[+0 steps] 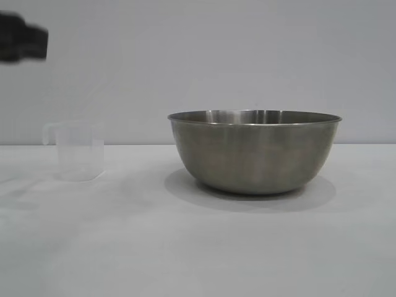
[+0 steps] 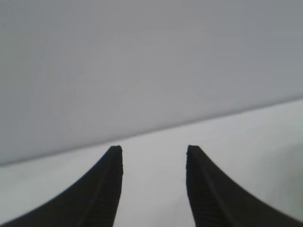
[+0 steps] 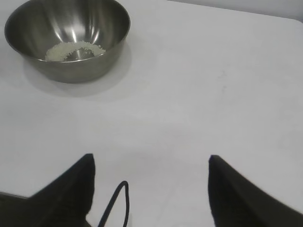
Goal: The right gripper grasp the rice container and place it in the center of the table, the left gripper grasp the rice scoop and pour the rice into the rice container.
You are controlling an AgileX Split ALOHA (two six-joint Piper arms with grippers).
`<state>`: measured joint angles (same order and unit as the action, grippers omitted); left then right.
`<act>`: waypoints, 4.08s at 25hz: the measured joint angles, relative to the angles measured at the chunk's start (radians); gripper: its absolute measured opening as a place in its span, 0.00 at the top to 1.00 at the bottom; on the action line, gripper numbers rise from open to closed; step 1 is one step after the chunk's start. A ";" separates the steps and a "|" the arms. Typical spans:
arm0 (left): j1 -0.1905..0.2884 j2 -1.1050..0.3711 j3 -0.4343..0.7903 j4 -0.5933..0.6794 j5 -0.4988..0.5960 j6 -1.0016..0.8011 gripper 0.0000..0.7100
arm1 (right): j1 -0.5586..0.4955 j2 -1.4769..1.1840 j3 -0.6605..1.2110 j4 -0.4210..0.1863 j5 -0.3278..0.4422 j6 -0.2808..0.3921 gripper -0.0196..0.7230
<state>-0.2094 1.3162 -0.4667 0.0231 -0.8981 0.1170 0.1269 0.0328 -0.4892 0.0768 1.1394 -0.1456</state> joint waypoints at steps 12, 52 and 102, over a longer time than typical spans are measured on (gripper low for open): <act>0.000 -0.539 0.006 0.021 0.759 0.018 0.61 | 0.000 0.000 0.000 0.000 0.000 0.000 0.39; 0.000 -1.332 -0.025 -0.087 2.019 0.007 0.61 | 0.000 0.000 0.000 0.000 0.001 0.000 0.39; 0.177 -1.335 -0.023 -0.083 2.019 -0.061 0.61 | -0.059 -0.050 0.000 0.004 0.004 0.000 0.39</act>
<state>-0.0322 -0.0186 -0.4901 -0.0603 1.1204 0.0562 0.0679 -0.0173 -0.4892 0.0808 1.1432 -0.1456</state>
